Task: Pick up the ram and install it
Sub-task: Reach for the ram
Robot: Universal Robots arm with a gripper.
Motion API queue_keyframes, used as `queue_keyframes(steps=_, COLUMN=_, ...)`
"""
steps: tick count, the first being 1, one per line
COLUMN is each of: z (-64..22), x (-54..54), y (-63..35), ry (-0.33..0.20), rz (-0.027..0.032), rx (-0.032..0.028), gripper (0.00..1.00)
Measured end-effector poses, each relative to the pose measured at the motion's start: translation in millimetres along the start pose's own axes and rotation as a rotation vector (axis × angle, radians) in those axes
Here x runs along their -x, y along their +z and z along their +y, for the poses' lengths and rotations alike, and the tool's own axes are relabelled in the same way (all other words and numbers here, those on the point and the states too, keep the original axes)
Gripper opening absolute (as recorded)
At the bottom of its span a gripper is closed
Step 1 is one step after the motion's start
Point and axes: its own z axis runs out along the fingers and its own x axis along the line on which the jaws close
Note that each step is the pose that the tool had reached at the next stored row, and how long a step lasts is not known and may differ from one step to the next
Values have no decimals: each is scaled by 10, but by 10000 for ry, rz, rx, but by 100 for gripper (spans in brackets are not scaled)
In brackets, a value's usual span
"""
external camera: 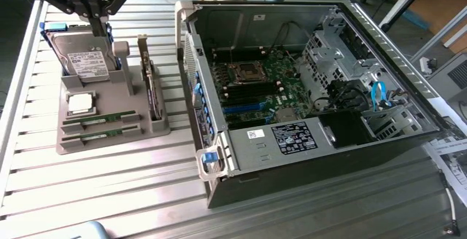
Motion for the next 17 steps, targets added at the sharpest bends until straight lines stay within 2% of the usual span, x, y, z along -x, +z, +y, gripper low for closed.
queue_keyframes(steps=17, z=-89, x=7, y=-3, ry=0, rz=0, rx=0, gripper=11)
